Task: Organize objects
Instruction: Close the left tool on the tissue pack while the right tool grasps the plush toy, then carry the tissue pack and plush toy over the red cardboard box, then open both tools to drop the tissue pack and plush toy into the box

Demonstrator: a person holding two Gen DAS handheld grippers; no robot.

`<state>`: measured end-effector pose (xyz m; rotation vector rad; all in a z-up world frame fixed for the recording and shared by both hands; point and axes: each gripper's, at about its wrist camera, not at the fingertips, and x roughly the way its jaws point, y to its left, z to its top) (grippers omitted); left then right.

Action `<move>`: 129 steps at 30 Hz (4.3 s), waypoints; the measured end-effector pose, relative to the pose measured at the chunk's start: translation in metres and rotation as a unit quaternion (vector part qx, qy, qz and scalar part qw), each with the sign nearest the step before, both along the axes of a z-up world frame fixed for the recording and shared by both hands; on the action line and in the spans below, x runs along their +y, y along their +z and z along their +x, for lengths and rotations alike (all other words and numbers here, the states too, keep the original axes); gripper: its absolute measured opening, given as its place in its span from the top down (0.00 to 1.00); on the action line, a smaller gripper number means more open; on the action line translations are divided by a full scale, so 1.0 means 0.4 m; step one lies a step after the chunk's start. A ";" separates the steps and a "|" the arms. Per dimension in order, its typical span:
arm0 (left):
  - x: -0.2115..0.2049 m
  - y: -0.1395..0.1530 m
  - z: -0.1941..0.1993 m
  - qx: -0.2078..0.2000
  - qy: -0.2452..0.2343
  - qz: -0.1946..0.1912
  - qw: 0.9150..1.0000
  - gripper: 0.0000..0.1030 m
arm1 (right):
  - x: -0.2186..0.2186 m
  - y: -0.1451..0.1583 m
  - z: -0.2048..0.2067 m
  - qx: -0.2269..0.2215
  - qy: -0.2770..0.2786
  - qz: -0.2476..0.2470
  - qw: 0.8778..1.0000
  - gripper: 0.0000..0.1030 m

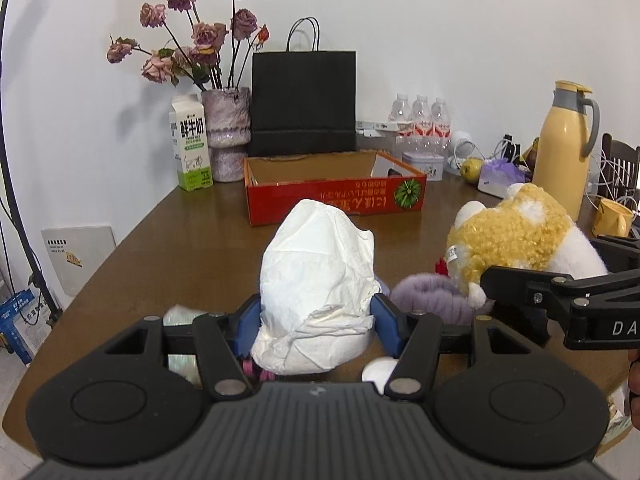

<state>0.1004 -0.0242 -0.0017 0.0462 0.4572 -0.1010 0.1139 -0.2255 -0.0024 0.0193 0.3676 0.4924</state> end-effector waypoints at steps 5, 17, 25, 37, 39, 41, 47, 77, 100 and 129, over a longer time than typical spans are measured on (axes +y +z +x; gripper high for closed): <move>-0.005 0.028 0.047 -0.001 0.005 -0.001 1.000 0.42 | -0.004 0.028 0.054 -0.002 0.000 0.003 1.000 0.20; -0.015 0.078 0.201 0.007 0.018 -0.004 1.000 0.42 | -0.006 0.068 0.221 0.010 0.000 0.009 1.000 0.20; -0.020 0.102 0.328 0.022 0.030 -0.015 0.999 0.42 | -0.004 0.092 0.352 0.025 -0.003 0.011 1.000 0.20; -0.032 0.131 0.505 0.031 0.039 -0.012 0.999 0.42 | 0.013 0.106 0.534 0.043 -0.007 0.008 0.999 0.20; -0.034 0.134 0.533 0.034 0.040 -0.011 0.999 0.42 | 0.018 0.106 0.558 0.047 -0.008 0.007 0.999 0.20; -0.035 0.137 0.558 0.035 0.041 -0.010 0.999 0.42 | 0.024 0.105 0.585 0.050 -0.008 0.005 0.999 0.20; -0.036 0.142 0.623 0.041 0.044 -0.007 0.998 0.42 | 0.039 0.099 0.657 0.061 -0.007 0.000 0.998 0.20; -0.034 0.126 0.959 0.067 0.084 -0.005 0.994 0.42 | 0.101 0.073 0.992 0.095 -0.036 -0.036 0.994 0.20; 0.015 0.057 1.101 0.067 0.146 0.017 0.987 0.00 | 0.114 -0.006 1.149 0.098 -0.103 -0.081 0.986 0.01; 0.012 0.164 0.788 0.032 0.129 0.003 0.991 0.00 | 0.062 0.133 0.821 0.049 -0.110 -0.066 0.991 0.00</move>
